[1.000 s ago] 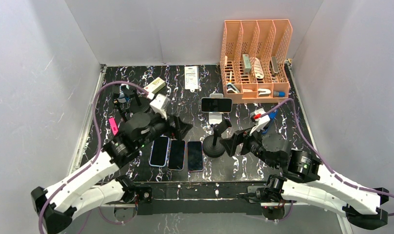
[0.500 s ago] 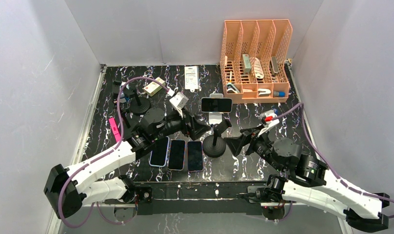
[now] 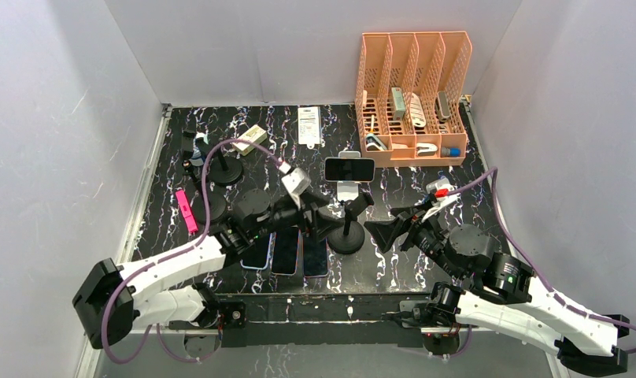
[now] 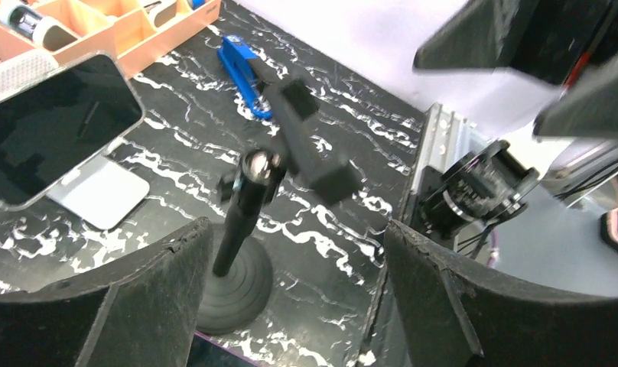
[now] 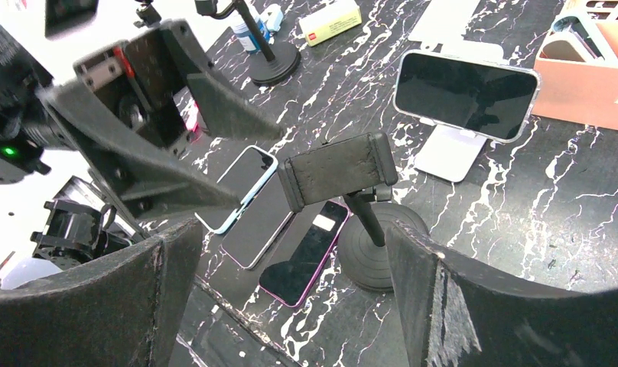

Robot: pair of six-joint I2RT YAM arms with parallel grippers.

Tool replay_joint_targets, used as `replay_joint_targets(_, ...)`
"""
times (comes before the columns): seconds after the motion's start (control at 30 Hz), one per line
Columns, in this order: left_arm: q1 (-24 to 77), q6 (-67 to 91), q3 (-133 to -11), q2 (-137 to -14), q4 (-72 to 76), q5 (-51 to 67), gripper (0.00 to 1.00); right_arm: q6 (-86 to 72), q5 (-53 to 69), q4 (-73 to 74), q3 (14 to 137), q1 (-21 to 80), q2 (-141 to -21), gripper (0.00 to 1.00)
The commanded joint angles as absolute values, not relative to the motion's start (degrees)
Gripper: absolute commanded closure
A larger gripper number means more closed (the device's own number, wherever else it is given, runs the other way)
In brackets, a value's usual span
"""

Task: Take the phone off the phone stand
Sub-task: Pick up the phone stand at the center of the board.

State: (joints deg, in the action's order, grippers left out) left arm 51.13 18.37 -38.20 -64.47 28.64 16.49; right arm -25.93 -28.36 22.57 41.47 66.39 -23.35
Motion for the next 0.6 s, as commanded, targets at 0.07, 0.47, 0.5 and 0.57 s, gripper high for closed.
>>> replay_joint_targets(0.07,51.33,11.03,-25.88,-60.6,42.56,16.87,0.24,-25.64,-28.93,21.3,43.88,66.44,-22.75,0.05)
replay_joint_targets(0.47,52.32,2.16,-28.83,-73.27,51.41,14.67,0.27,-26.1,-28.44,21.15,43.36,66.44,-22.5,0.05)
replay_joint_targets(0.5,52.5,1.04,-28.95,-73.6,52.15,14.19,0.26,-26.15,-28.47,21.36,43.48,66.44,-22.38,0.05)
replay_joint_targets(0.57,52.84,-1.28,-29.1,-73.9,53.4,13.99,0.24,-26.17,-28.4,21.8,43.87,66.45,-22.28,0.05)
